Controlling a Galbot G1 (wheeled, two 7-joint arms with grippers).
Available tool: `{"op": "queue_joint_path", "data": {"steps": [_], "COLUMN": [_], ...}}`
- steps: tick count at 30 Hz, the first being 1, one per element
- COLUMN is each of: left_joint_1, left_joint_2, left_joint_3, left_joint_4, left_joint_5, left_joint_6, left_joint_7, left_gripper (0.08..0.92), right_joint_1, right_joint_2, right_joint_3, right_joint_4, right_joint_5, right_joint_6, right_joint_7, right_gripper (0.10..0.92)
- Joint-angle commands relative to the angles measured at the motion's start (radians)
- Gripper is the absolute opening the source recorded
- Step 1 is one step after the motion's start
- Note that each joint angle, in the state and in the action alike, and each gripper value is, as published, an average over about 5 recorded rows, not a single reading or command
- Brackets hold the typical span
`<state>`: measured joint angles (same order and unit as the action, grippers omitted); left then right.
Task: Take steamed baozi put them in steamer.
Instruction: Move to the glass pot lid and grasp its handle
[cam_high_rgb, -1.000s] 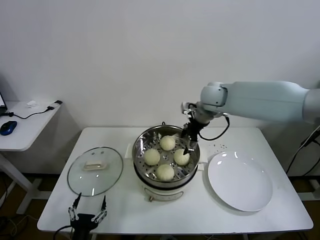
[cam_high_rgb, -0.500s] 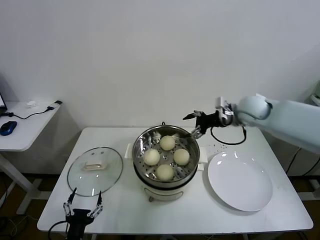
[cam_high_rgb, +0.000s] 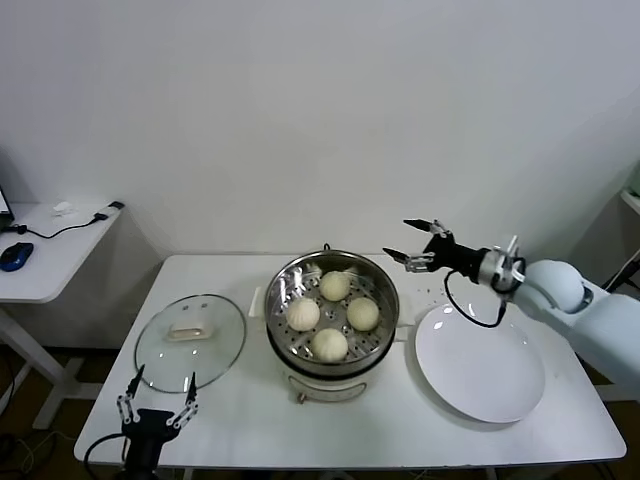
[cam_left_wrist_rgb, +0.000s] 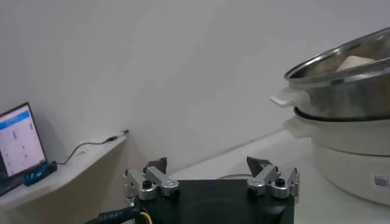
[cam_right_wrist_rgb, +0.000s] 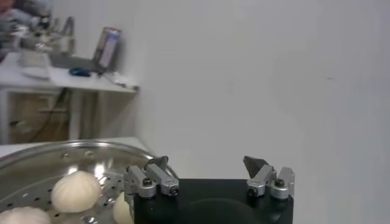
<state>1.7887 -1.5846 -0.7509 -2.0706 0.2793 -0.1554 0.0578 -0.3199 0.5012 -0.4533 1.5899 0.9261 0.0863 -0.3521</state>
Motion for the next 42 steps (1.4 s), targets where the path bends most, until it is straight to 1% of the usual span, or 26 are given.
{"op": "queue_joint_path", "data": {"steps": [1,4,6,9,13,15,18,22,25,29,35,39,42], "left_joint_1": [-0.023,-0.057,-0.088,-0.129,-0.162,-0.179,-0.21,-0.262,-0.305,-0.379,-0.484,-0.535,-0.566], "left_joint_2": [0.009,0.018,0.026,0.045,0.07,0.084,0.101,0.12,0.13,0.13,0.127,0.141,0.147], "left_joint_3": [-0.028,-0.036,-0.052,-0.071,-0.069,-0.064,-0.051,-0.033,-0.013,0.013,0.04,0.077,0.099], "left_joint_4": [-0.044,-0.045,-0.032,0.003,0.054,0.091,0.149,0.231,0.3,0.396,0.523,0.587,0.626], "left_joint_5": [0.2,0.295,0.43,0.67,0.933,1.044,1.151,1.224,1.236,1.237,1.262,1.286,1.291], "left_joint_6": [-0.003,0.013,-0.002,-0.033,-0.046,-0.056,-0.062,-0.06,-0.027,0.023,0.065,0.121,0.162], "left_joint_7": [0.037,0.038,0.021,-0.023,-0.093,-0.127,-0.156,-0.161,-0.157,-0.172,-0.211,-0.248,-0.255], "left_gripper": [0.823,0.823,0.823,0.823,0.823,0.823,0.823,0.823,0.823,0.823,0.823,0.823,0.823], "right_joint_1": [-0.7,-0.782,-0.828,-0.896,-0.964,-0.983,-1.0,-1.014,-1.015,-1.014,-1.016,-1.009,-1.0], "right_joint_2": [0.157,0.229,0.274,0.339,0.409,0.44,0.47,0.482,0.483,0.485,0.497,0.504,0.51], "right_joint_3": [0.82,0.918,0.97,1.029,1.069,1.078,1.081,1.085,1.092,1.099,1.101,1.095,1.089], "right_joint_4": [0.045,0.065,0.084,0.104,0.112,0.105,0.088,0.073,0.06,0.046,0.032,0.023,0.016], "right_joint_5": [-0.141,-0.168,-0.189,-0.235,-0.279,-0.296,-0.315,-0.335,-0.35,-0.372,-0.402,-0.428,-0.442], "right_joint_6": [0.003,-0.018,-0.035,-0.049,-0.047,-0.036,-0.014,0.003,0.006,0.01,0.014,0.022,0.027], "right_joint_7": [0.071,0.073,0.076,0.08,0.078,0.076,0.075,0.075,0.078,0.083,0.086,0.088,0.091], "right_gripper": [0.823,0.823,0.823,0.823,0.823,0.823,0.823,0.823,0.823,0.823,0.823,0.823,0.823]}}
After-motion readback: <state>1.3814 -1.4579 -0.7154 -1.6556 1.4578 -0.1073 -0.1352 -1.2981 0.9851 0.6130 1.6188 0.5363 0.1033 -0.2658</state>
